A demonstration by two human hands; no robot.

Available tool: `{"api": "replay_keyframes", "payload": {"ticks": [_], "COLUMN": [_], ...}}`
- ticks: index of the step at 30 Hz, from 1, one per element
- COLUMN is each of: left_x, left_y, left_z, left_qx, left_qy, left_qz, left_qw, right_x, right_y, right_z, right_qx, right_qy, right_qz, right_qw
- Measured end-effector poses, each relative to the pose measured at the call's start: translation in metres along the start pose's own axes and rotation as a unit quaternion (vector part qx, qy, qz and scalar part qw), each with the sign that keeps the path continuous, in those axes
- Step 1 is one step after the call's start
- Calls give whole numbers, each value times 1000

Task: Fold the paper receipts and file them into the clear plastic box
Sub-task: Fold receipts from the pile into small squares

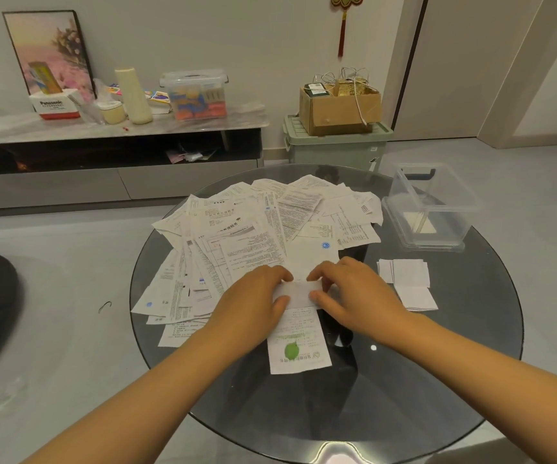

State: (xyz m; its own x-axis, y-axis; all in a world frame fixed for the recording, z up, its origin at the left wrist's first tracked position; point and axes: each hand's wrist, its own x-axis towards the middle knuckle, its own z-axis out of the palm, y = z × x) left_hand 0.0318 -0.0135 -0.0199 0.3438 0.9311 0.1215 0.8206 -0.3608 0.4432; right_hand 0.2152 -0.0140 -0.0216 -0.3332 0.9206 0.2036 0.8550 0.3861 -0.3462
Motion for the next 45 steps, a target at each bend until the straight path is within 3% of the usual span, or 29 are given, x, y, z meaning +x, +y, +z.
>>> {"api": "replay_keyframes", "payload": {"ticks": [10, 14, 22, 26, 41, 45], "left_x": [6, 7, 10, 17, 39, 44], "left_y": [-5, -4, 8, 22, 79, 90], "left_z": [6, 3, -3, -3, 21, 30], "left_qx": [37, 85, 94, 50, -122, -86], "left_qy": [19, -16, -7, 16, 71, -12], "left_qz": [21, 31, 55, 64, 71, 144], "left_qw": [999, 996, 994, 997, 987, 986], "right_x": [4, 3, -1, -5, -41, -49], "right_y": [5, 4, 7, 11, 71, 83], "right_z": [3, 3, 0, -12, -60, -67], "right_qx": [-39, -61, -70, -40, 57, 46], "right_qy": [-22, -42, 16, 78, 117, 151], "right_qz": [-32, -54, -83, -40, 144, 193], "right_qw": [999, 996, 994, 995, 981, 968]}}
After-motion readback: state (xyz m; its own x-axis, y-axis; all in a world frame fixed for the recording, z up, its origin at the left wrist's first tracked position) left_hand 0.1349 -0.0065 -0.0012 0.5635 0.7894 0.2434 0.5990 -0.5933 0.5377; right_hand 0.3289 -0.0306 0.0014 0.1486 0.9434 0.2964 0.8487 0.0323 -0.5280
